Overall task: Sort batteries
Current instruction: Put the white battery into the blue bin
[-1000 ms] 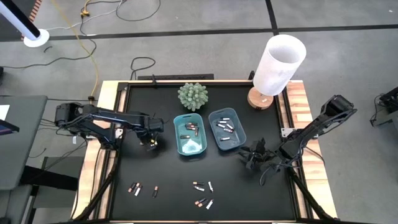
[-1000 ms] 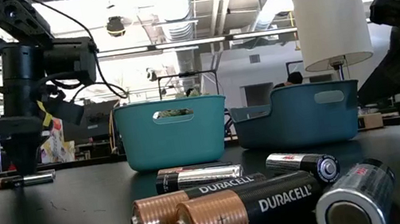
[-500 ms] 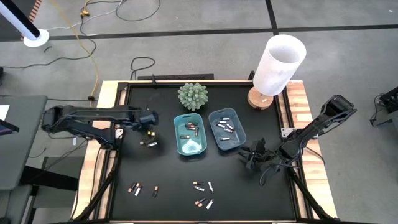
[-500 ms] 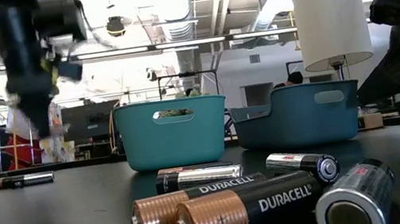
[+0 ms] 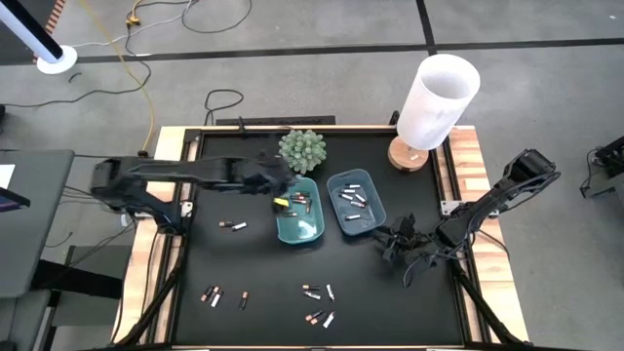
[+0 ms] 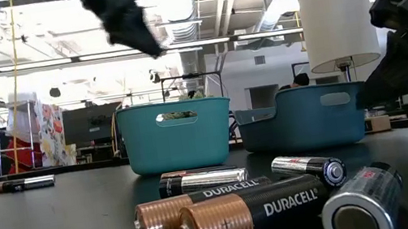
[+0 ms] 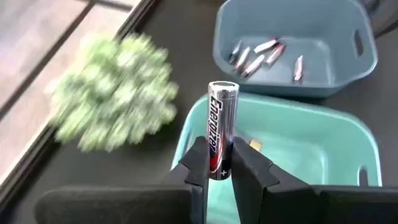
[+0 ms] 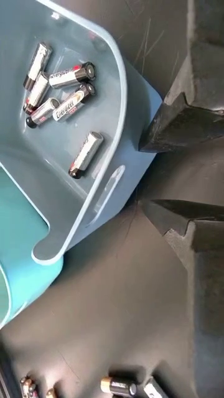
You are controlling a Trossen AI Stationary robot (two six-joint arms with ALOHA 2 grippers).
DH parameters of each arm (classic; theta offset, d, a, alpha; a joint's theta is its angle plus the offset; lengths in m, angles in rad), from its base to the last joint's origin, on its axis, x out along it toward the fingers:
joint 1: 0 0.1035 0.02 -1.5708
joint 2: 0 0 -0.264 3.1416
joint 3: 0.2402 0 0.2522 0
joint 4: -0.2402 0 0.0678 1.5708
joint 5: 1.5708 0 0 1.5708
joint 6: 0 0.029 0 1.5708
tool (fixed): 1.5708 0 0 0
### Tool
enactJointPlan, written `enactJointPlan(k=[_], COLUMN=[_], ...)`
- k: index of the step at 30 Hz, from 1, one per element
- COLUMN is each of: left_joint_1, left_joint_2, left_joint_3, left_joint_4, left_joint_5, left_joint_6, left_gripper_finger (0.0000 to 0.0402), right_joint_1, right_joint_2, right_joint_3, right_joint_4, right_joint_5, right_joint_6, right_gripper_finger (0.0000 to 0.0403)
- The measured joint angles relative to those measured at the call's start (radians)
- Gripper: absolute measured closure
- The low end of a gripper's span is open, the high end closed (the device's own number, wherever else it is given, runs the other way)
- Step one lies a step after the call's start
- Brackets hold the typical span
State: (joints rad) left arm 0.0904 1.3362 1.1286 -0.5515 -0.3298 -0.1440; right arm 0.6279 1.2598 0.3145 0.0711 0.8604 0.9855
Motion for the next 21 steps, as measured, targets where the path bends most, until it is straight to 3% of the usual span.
enactJointPlan(k=[5, 12, 15, 21], left_joint_1=[0.001, 0.022, 0.033, 0.045], left_joint_2=[0.272, 0.647, 0.788, 1.006], left_joint_3=[0.175, 0.525, 0.676, 0.910], left_joint_4=[0.050, 0.042, 0.003, -0.113], left_joint_5=[0.040, 0.094, 0.144, 0.151], left_joint_6=[0.101, 0.168, 0.178, 0.178], left_gripper_finger=[0.0366, 0.0366, 0.0366, 0.0366], right_joint_1=[-0.002, -0.002, 0.001, 0.018], right_joint_2=[0.000, 0.000, 0.000, 0.000], right_joint_3=[0.000, 0.000, 0.000, 0.000], right_joint_4=[-0.003, -0.002, -0.003, -0.001], right_joint_5=[-0.002, -0.012, -0.026, -0.029], right_joint_6=[-0.001, -0.015, -0.018, -0.018], right_gripper_finger=[0.0253, 0.0253, 0.0253, 0.0253])
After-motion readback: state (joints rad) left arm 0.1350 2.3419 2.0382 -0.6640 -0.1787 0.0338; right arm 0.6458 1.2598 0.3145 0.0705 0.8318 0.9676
